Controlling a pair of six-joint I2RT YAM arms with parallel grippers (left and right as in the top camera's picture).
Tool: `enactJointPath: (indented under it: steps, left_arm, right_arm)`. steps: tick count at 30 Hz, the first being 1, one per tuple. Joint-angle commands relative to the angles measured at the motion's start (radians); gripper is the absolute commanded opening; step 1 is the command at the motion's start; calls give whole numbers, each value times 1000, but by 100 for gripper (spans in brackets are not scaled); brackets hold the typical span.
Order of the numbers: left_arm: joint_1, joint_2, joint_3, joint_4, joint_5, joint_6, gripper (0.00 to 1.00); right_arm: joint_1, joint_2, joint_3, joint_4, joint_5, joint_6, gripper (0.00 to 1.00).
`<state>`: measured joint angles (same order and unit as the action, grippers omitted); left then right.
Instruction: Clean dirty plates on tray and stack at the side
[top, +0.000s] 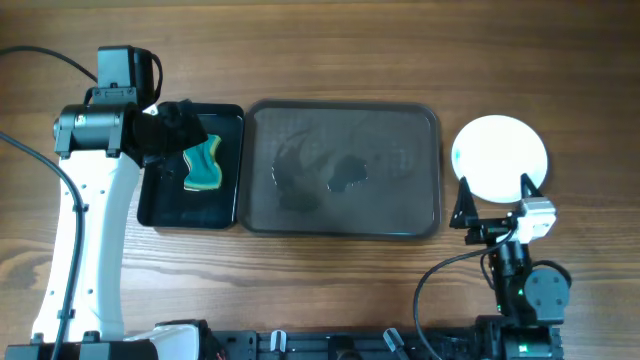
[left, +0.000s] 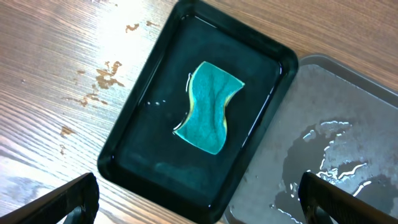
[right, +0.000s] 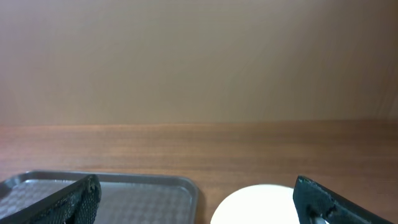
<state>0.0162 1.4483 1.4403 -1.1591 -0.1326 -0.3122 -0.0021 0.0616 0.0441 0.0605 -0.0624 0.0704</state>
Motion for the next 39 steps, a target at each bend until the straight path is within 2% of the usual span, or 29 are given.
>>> enactJointPath:
  steps: [1, 3, 20, 24, 25, 28, 32, 35, 39]
  left_arm:
    - [9, 5, 1, 2, 1, -10, 100]
    - [9, 5, 1, 2, 1, -10, 100]
    - [9, 3, 0, -1, -1, -8, 100]
    - [9, -84, -10, -19, -101, 27, 100]
    - [9, -119, -26, 37, -97, 41, 100]
    - [7, -303, -161, 378, 18, 130, 100]
    - [7, -579, -460, 733, 111, 149, 100]
    - [7, -797, -703, 906, 139, 148, 100]
    - [-21, -1080, -988, 1034, 140, 148, 100]
  right_arm:
    - [5, -59, -39, -59, 22, 123, 100]
    - [5, -59, -39, -58, 11, 174, 100]
    - [5, -57, -39, -58, 11, 173, 100]
    - [5, -57, -39, -58, 11, 173, 100]
    - [5, -57, -39, -58, 11, 173, 100]
    - [5, -57, -39, -58, 11, 173, 100]
    - [5, -57, -39, -58, 11, 173, 100]
    - [5, -57, -39, -58, 11, 173, 100]
    - [5, -57, -39, -58, 11, 173, 100]
